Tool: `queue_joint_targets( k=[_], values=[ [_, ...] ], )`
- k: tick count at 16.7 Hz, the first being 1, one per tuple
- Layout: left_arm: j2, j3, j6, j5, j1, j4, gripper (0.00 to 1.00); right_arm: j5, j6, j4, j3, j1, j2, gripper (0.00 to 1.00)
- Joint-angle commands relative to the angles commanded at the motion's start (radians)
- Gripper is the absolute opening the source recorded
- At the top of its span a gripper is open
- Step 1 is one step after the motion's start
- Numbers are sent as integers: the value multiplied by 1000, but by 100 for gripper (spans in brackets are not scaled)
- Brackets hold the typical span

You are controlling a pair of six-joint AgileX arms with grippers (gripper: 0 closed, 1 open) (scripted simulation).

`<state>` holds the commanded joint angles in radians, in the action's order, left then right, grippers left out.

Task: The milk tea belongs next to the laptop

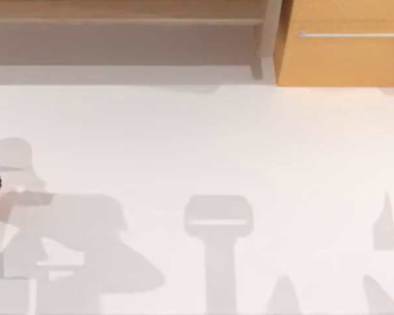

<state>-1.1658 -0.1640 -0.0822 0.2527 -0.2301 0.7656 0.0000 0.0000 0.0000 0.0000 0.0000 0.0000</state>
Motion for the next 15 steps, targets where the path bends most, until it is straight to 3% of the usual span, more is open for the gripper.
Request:
queue_joint_targets(
  k=[7,15],
  values=[
    [-32,29,0,0,-1,-2,0,0,0,0,0,0,0,100],
    [-32,29,0,0,-1,-2,60,0,0,0,0,0,0,100]
  ],
)
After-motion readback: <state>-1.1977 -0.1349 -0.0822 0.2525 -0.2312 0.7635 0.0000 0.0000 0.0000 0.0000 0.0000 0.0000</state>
